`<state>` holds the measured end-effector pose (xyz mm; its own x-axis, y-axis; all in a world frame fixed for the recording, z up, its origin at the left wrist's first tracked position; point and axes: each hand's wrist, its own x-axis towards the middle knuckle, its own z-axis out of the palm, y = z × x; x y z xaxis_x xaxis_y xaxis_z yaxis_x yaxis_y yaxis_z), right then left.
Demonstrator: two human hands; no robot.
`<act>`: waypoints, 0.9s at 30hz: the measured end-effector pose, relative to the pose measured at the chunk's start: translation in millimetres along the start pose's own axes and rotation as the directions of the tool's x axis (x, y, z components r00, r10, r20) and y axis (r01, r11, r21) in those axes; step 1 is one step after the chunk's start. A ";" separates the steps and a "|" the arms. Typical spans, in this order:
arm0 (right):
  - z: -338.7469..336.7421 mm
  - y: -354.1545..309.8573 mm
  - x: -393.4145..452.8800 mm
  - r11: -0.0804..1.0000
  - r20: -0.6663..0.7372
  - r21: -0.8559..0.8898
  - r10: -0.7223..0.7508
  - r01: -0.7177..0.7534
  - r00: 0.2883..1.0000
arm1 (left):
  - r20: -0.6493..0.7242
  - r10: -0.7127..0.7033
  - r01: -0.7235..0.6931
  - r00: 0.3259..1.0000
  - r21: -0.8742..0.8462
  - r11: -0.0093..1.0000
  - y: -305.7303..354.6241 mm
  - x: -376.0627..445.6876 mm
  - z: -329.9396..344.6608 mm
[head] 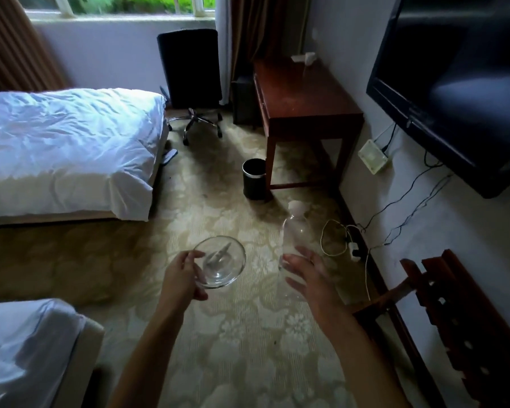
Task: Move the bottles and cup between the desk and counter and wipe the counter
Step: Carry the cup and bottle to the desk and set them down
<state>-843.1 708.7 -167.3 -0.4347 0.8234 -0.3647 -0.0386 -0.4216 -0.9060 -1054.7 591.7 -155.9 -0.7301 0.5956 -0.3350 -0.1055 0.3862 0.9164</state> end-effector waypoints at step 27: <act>127.5 -237.3 684.3 0.981 -0.215 0.179 -0.040 0.080 0.976 | 0.215 0.050 -0.052 0.975 0.000 0.999 294.8 696.6 198.5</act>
<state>-1246.1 1323.8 -174.5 -0.2290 0.9022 -0.3655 -0.2341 -0.4154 -0.8790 -1460.4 1260.3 -162.6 -0.5725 0.7517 -0.3276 -0.0672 0.3552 0.9324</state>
